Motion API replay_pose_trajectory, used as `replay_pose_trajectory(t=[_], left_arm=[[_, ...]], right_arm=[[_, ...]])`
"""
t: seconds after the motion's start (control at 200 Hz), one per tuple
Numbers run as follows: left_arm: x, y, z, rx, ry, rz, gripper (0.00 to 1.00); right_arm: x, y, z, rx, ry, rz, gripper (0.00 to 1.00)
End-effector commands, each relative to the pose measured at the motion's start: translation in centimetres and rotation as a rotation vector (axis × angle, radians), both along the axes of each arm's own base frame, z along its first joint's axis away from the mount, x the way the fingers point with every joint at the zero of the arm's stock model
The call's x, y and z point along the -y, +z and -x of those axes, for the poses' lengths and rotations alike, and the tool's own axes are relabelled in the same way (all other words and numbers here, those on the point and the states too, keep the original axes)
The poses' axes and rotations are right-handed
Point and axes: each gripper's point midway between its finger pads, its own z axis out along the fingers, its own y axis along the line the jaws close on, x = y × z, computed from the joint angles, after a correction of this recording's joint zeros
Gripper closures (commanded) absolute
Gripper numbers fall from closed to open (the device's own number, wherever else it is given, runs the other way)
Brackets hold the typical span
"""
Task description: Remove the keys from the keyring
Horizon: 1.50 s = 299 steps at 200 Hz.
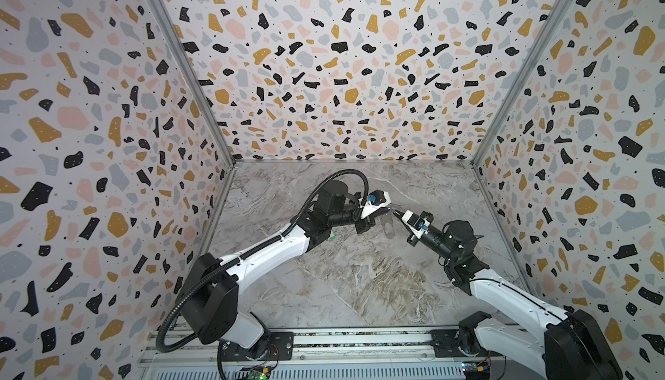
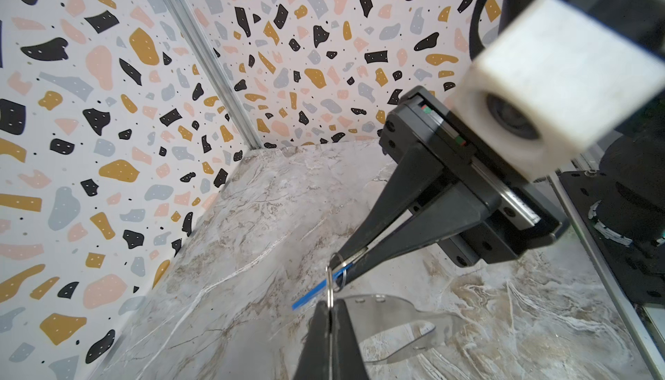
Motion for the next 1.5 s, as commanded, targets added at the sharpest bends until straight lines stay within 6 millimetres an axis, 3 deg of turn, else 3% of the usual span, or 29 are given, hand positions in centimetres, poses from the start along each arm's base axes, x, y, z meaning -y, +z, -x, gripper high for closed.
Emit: replay_pose_trajectory(t=[0.0, 0.516, 0.581, 0.706, 0.846, 1.231, 1.492], left_arm=[[-0.3, 3.3, 0.3, 0.059, -0.016, 0.102, 1.00], [0.0, 4.5, 1.2, 0.073, -0.086, 0.169, 1.00], [0.0, 4.7, 1.3, 0.072, -0.101, 0.173, 1.00], [0.0, 4.6, 1.6, 0.062, -0.129, 0.175, 1.00], [0.1, 4.7, 2.0, 0.054, -0.166, 0.178, 1.00], [0.7, 4.1, 2.6, 0.024, -0.238, 0.165, 1.00], [0.7, 3.9, 2.7, 0.029, -0.251, 0.145, 1.00]], right_arm=[[0.5, 0.0, 0.1, 0.016, -0.027, 0.018, 1.00], [-0.6, 0.9, 0.6, 0.020, 0.050, 0.020, 0.99], [-0.8, 0.8, 0.9, -0.002, 0.094, 0.027, 0.93], [-0.2, 1.2, 1.2, -0.041, 0.145, 0.007, 0.68], [0.2, 2.0, 2.1, -0.088, 0.255, -0.002, 0.60], [-0.5, 5.5, 3.3, -0.080, 0.388, -0.047, 0.68], [-0.9, 5.6, 3.4, -0.120, 0.432, -0.063, 0.78]])
